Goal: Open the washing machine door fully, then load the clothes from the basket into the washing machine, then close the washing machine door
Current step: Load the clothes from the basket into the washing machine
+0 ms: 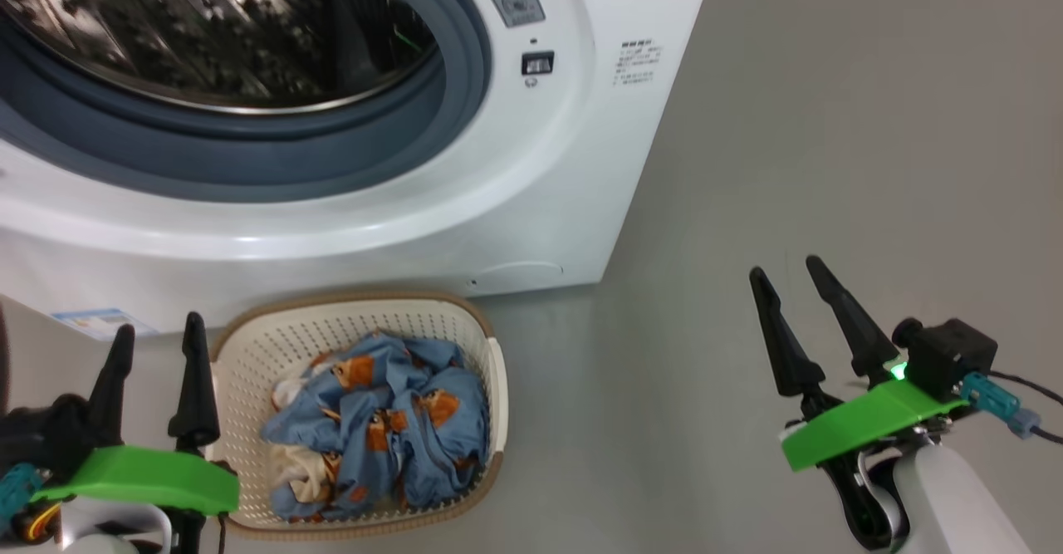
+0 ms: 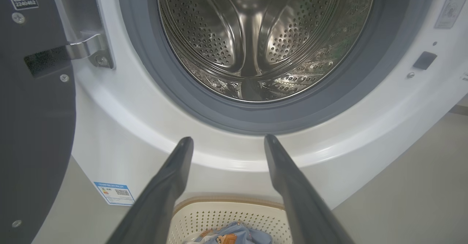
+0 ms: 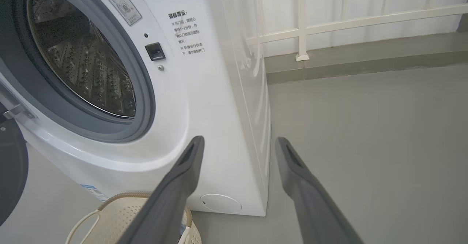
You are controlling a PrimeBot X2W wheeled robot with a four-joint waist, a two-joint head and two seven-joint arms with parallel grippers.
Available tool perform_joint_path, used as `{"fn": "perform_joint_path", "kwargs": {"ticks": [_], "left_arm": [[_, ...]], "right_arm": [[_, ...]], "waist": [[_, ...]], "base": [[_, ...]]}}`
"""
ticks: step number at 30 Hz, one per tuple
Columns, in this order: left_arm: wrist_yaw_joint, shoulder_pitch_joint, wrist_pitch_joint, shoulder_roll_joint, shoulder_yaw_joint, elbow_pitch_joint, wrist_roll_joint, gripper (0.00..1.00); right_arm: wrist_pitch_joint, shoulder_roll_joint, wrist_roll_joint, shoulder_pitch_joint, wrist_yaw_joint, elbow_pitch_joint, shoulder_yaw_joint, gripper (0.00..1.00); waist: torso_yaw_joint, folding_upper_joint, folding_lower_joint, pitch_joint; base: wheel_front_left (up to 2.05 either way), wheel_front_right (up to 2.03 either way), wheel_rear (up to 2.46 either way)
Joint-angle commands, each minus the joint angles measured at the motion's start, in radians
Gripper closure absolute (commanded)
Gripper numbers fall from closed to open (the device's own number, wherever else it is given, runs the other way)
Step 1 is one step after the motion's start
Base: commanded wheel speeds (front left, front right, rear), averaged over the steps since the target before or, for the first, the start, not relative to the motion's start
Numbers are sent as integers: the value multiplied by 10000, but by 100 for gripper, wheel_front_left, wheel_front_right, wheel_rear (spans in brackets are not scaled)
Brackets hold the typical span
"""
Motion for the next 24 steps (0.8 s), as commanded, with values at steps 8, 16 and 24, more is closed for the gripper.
{"fn": "perform_joint_path", "kwargs": {"ticks": [8,16,24], "left_arm": [[-333,-996,550,427,-100,654,60,0],[-936,-2155,813,538,-359,2017,-71,0],[-1565,-3527,991,496,-888,4298,-157,0]], "right_arm": [[-120,307,-237,-635,16,-428,127,0],[-120,558,-362,-1120,16,-634,-14,0],[-120,765,-453,-1611,16,-806,22,0]], "waist": [[-352,0,0,1482],[-470,0,0,2723],[-714,0,0,3793]], "base": [[0,0,0],[0,0,0],[0,0,0]]}}
